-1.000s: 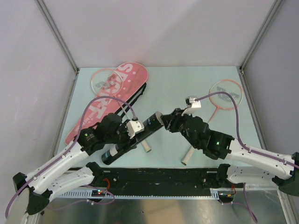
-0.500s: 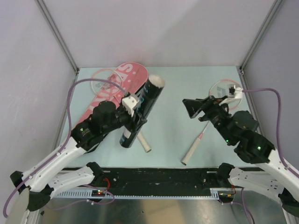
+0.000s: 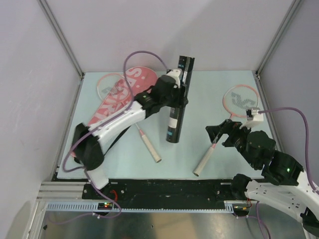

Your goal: Pack up the badminton gear

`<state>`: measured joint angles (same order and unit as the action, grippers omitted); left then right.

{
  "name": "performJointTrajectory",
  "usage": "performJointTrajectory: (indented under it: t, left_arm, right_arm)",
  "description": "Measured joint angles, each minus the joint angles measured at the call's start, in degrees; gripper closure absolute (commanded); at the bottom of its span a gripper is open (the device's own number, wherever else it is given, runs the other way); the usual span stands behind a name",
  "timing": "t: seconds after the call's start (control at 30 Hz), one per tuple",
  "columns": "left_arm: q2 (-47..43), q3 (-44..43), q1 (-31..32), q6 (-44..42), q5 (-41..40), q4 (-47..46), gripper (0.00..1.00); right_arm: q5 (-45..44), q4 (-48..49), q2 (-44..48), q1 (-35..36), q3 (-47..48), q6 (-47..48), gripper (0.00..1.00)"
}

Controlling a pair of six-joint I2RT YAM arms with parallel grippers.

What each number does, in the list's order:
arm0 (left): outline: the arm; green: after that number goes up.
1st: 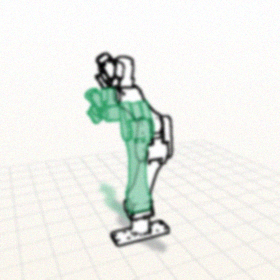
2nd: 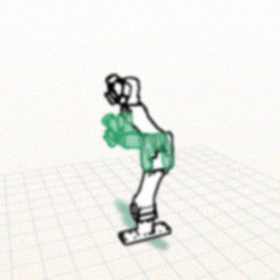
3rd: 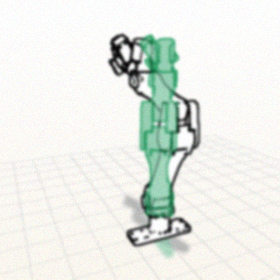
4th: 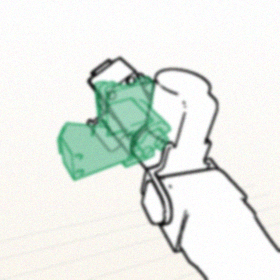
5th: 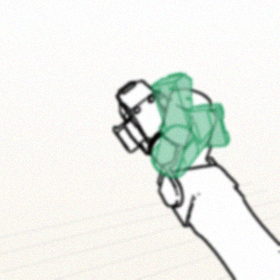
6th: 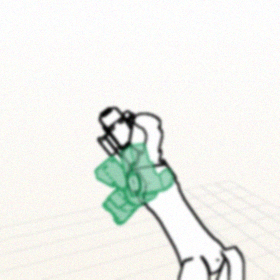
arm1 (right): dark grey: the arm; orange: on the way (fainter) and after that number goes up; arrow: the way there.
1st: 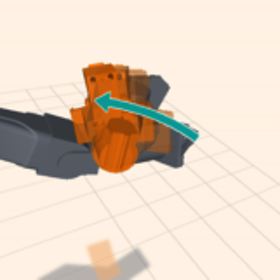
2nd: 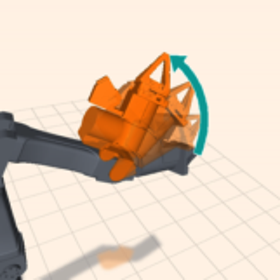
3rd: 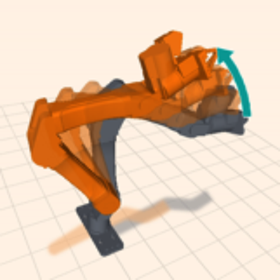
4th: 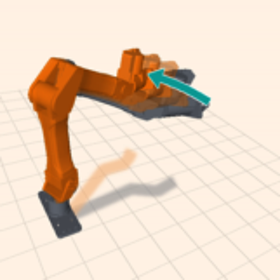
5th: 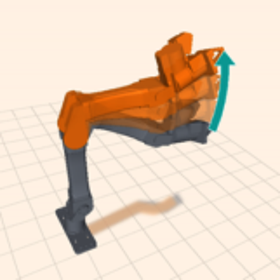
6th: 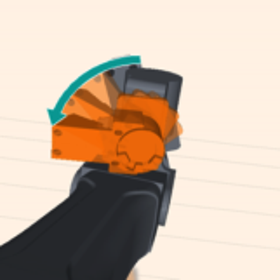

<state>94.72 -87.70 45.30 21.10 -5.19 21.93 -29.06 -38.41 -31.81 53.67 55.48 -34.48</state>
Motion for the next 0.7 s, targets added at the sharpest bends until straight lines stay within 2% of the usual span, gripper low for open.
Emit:
performJointTrajectory:
  t: [0.2,0.3,0.47,0.6,0.7]
  left_arm:
    - [16.8,-10.4,0.0,7.0,-3.2,0.0,0.84]
    - [22.8,-13.6,-0.3,9.6,-4.0,0.0,0.71]
    - [30.5,-18.3,-1.4,12.7,-3.7,0.0,0.48]
    - [33.9,-19.6,-2.8,15.2,-3.4,0.0,0.40]
    - [35.1,-19.6,-4.0,16.5,-2.7,0.2,0.29]
  right_arm:
    - [-2.1,-3.5,3.7,0.0,-1.3,-0.9,0.01]
    - [-2.6,-3.9,3.7,-0.3,-1.3,-0.9,0.01]
    - [-2.8,-4.2,3.1,-1.0,-1.7,-0.8,0.01]
    - [-2.4,-4.1,1.7,-1.4,-2.0,-0.8,0.01]
    - [-1.7,-4.0,0.9,-1.5,-2.2,-0.7,0.01]
